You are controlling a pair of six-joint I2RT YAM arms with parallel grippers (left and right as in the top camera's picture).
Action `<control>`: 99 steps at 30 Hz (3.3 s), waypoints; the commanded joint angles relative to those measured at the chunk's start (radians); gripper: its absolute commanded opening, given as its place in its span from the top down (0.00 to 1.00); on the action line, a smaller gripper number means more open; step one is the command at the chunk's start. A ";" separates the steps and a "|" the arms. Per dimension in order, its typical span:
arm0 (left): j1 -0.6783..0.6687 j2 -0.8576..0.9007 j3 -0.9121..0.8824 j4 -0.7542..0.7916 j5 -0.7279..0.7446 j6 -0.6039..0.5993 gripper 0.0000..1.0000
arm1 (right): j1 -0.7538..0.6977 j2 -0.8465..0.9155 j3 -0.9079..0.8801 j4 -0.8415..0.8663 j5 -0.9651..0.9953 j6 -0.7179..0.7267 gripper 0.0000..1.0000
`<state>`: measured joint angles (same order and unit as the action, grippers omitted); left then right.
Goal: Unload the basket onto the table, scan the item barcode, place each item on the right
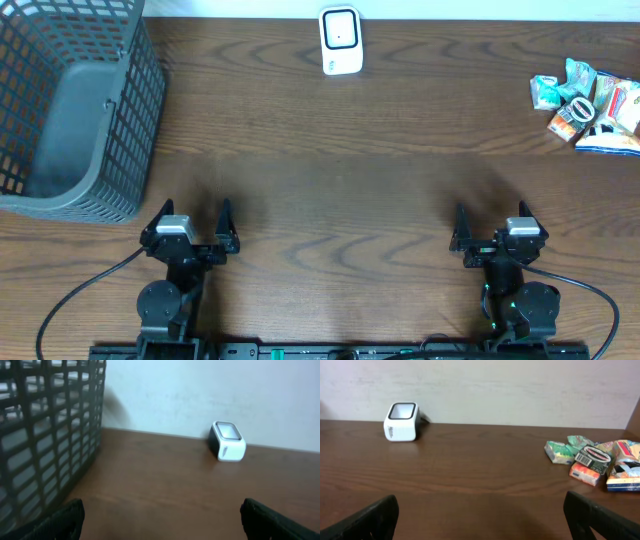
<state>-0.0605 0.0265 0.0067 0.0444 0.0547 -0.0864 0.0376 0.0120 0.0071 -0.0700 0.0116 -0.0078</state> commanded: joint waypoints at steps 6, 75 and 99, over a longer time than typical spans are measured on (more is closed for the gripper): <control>0.015 -0.025 -0.003 -0.111 0.016 0.066 0.02 | -0.008 -0.006 -0.002 -0.005 0.001 0.014 0.01; -0.014 -0.025 -0.003 -0.111 0.005 0.090 0.02 | -0.008 -0.006 -0.002 -0.005 0.001 0.014 0.01; -0.014 -0.023 -0.003 -0.112 0.005 0.090 0.03 | -0.008 -0.006 -0.002 -0.005 0.001 0.014 0.01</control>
<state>-0.0692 0.0109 0.0116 -0.0204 0.0574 -0.0177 0.0376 0.0120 0.0071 -0.0708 0.0116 -0.0078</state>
